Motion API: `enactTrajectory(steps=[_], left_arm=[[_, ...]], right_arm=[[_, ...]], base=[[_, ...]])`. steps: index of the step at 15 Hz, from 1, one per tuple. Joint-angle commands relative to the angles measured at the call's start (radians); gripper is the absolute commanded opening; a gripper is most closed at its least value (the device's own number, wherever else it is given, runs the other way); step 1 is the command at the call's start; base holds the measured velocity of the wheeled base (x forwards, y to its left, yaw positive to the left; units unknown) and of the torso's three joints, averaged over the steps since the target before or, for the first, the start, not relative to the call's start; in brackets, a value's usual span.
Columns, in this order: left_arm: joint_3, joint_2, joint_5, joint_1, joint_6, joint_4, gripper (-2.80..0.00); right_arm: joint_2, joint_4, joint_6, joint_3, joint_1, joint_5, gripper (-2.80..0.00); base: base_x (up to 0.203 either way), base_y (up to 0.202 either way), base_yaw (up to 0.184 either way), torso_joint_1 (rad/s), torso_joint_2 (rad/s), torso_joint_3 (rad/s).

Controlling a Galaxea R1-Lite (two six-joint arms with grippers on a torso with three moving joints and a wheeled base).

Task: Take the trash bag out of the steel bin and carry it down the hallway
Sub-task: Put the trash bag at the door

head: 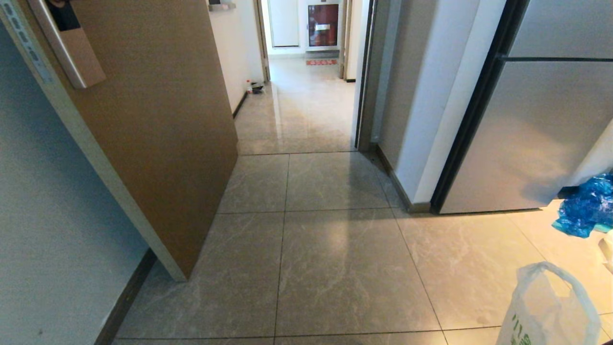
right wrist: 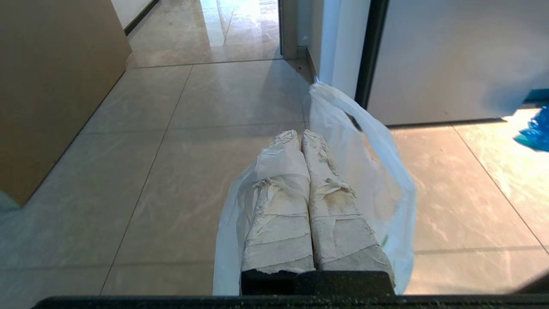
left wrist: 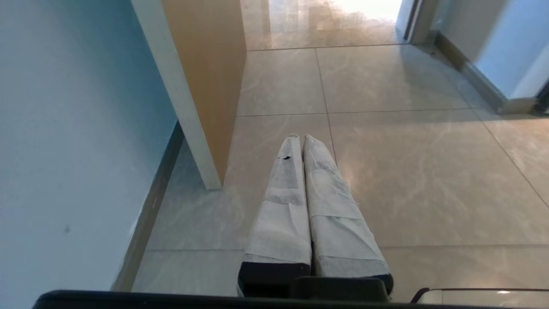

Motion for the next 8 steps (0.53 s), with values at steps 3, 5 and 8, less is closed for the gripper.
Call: enactTrajectory(steps=[3, 5, 8], left_arm=[[0.001, 0.0, 0.001, 0.0, -0.007, -0.002, -2.8], [0.0, 0.0, 0.002, 0.0, -0.01, -0.003, -2.8], [0.0, 0.0, 0.002, 0.0, -0.01, -0.003, -2.8]], right_arm=[[0.0, 0.001, 0.0, 0.031, 0.0, 0.0, -2.8], [0.0, 0.001, 0.0, 0.031, 0.0, 0.0, -2.8], [0.0, 0.001, 0.0, 0.031, 0.0, 0.0, -2.8]], base=[[0.191, 0.0, 0.0, 0.003, 0.0, 0.003], [0.195, 0.0, 0.0, 0.002, 0.0, 0.002], [0.192, 0.0, -0.001, 0.003, 0.0, 0.002]])
